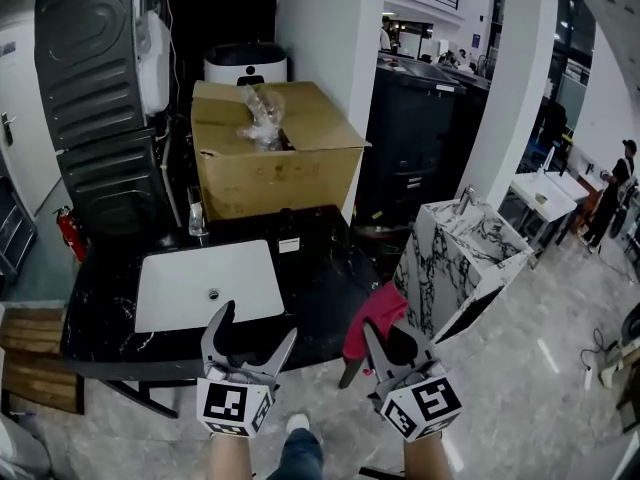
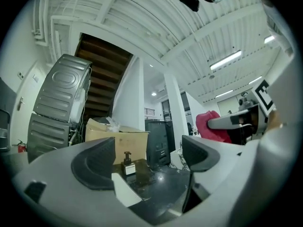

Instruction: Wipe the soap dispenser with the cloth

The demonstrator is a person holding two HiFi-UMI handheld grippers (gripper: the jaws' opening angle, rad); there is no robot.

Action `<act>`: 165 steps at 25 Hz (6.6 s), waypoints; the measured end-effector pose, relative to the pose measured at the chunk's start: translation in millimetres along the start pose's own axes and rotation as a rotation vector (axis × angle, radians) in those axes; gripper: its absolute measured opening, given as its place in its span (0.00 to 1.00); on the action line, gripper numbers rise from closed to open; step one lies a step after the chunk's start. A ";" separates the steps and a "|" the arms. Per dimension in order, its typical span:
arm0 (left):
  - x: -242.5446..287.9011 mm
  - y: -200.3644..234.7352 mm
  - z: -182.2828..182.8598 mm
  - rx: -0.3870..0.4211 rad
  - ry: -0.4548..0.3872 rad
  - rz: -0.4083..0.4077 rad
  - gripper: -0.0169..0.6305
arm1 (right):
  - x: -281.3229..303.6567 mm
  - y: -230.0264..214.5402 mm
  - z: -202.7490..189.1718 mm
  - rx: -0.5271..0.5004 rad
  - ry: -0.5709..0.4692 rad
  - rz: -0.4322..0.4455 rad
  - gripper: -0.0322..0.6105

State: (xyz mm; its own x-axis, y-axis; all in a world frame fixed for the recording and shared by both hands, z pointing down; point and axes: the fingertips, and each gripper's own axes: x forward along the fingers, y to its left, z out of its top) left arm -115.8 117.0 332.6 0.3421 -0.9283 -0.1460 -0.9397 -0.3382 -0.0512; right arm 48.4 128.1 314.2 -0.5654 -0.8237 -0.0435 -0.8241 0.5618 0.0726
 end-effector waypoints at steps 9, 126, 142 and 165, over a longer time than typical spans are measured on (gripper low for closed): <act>121.9 70.7 -13.8 -0.051 -0.085 -0.028 0.68 | 133.8 -72.9 -9.8 0.022 0.031 -0.039 0.13; 270.5 122.7 -185.5 -0.558 0.281 0.118 0.18 | 345.4 -78.7 -177.6 0.103 0.495 0.695 0.13; 288.1 101.6 -180.7 -0.421 0.316 -0.171 0.17 | 311.9 -135.1 -212.5 0.107 0.635 0.491 0.13; 287.7 73.2 -174.3 -0.081 0.352 0.048 0.39 | 290.0 -173.8 -167.6 0.240 0.501 0.335 0.13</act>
State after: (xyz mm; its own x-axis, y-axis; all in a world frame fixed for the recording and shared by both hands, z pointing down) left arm -85.8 -201.8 459.0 0.2908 -0.9348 0.2037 -0.9562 -0.2914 0.0279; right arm 33.5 -221.3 456.0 -0.7563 -0.5039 0.4172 -0.6234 0.7486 -0.2257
